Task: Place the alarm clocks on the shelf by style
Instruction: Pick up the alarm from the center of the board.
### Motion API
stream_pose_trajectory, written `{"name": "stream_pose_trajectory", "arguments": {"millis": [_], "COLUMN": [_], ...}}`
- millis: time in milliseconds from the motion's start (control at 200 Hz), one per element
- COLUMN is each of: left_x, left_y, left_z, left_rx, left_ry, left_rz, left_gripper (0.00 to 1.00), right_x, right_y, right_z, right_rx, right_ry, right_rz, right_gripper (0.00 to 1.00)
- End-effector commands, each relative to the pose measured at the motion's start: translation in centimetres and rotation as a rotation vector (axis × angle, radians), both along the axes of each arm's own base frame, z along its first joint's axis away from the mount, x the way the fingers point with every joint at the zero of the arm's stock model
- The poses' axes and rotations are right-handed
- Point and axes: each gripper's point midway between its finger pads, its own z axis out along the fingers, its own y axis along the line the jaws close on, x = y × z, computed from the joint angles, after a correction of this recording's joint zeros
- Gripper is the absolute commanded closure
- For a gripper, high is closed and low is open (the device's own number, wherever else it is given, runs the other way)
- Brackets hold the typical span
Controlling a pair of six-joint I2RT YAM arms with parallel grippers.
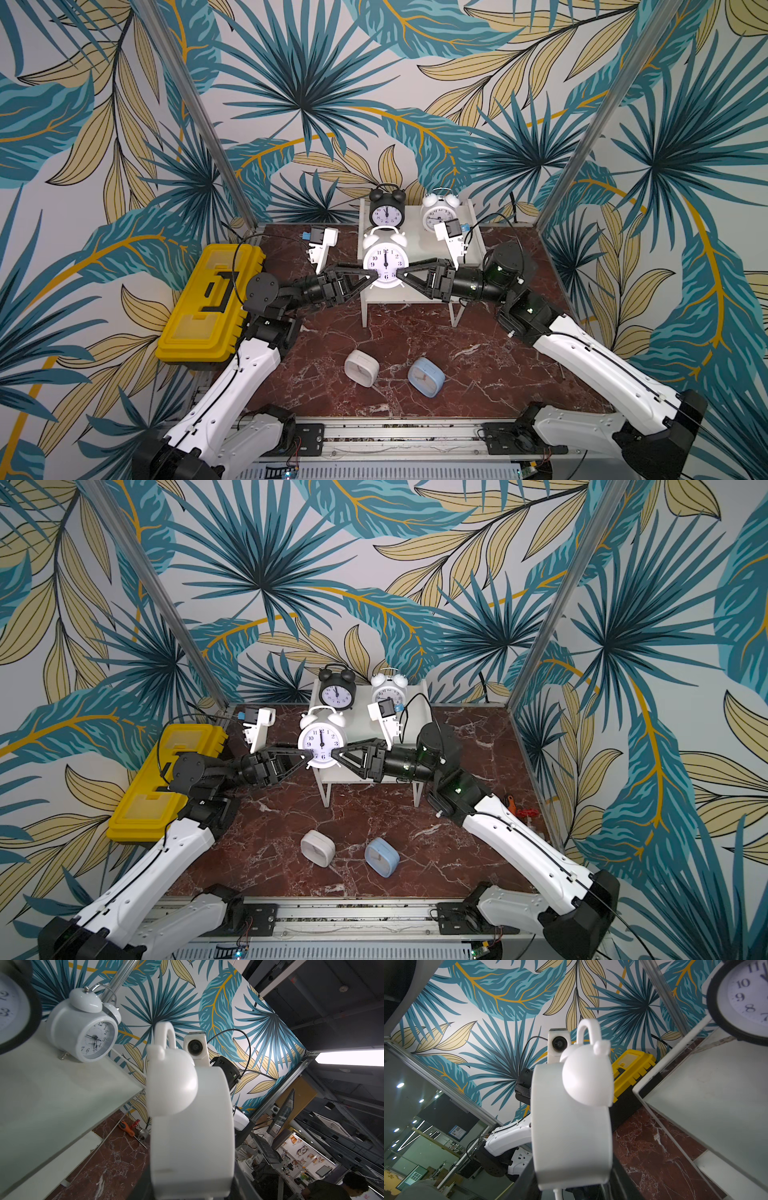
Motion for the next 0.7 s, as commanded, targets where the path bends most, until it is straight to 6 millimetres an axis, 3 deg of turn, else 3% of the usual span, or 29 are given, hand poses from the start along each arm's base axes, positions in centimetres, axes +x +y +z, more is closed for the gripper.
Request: {"name": "stream_pose_trajectory", "arguments": {"millis": [0,100,175,361,696], "left_x": [-0.7,-1.1,-1.3,-1.6,-1.8], "left_y": [0.1,0.0,-0.1,-0.2,-0.2], "left_z": [1.6,1.5,1.2,1.8,2.1], "left_rx": [-0.011,0.017,0.05,0.056,0.041], "left_ry": [-0.071,-0.081,-0.086,-0.107,-0.114], "left_rz": [-0.013,-0.027,-0.032,-0.046,-0.065], "left_gripper": [0.75,0.77,0.79,0.83,0.87], "right_x": [-0.5,-0.7,-1.6,-3.6,-3.5], "right_y": [-0.1,-0.5,-1.0,-0.6,-0.9], "right_z": [0.3,-0.3,-1.0,-1.5,-0.3], "right_rx": [-0.026,-0.146,-0.253,-0.345,-0.335], "right_ry": [-0.028,-0.036,-0.034,0.01,-0.029], "right_rz": [0.001,0.006,0.056,0.231,0.222], "right_gripper": [0.61,0.36,0.29,0.3,0.36]}}
